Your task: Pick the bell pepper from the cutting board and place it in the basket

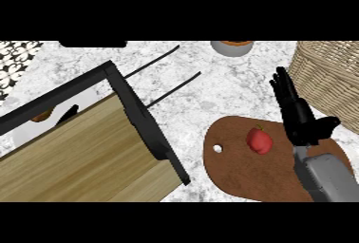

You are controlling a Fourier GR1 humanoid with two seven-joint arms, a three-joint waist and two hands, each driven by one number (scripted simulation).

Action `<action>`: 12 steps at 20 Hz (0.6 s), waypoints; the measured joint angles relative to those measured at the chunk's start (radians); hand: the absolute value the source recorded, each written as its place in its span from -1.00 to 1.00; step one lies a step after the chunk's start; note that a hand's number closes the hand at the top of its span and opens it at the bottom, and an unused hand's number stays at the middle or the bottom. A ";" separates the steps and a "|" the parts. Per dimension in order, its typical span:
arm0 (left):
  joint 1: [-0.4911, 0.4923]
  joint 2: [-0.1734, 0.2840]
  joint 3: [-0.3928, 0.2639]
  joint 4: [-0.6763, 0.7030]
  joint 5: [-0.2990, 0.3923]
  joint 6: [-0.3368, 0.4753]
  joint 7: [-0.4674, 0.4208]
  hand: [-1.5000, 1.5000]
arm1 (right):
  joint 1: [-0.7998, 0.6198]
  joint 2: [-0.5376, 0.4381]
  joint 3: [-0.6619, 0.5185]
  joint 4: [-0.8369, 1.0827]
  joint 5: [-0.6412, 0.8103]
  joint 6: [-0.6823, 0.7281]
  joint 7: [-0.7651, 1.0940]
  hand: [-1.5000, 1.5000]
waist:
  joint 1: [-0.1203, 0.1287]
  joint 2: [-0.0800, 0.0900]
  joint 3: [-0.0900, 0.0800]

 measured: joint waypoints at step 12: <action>0.028 0.003 -0.029 -0.028 0.046 0.544 0.443 0.00 | -0.156 -0.237 0.065 -0.077 0.258 0.087 -0.062 -1.00 | -0.020 0.021 0.017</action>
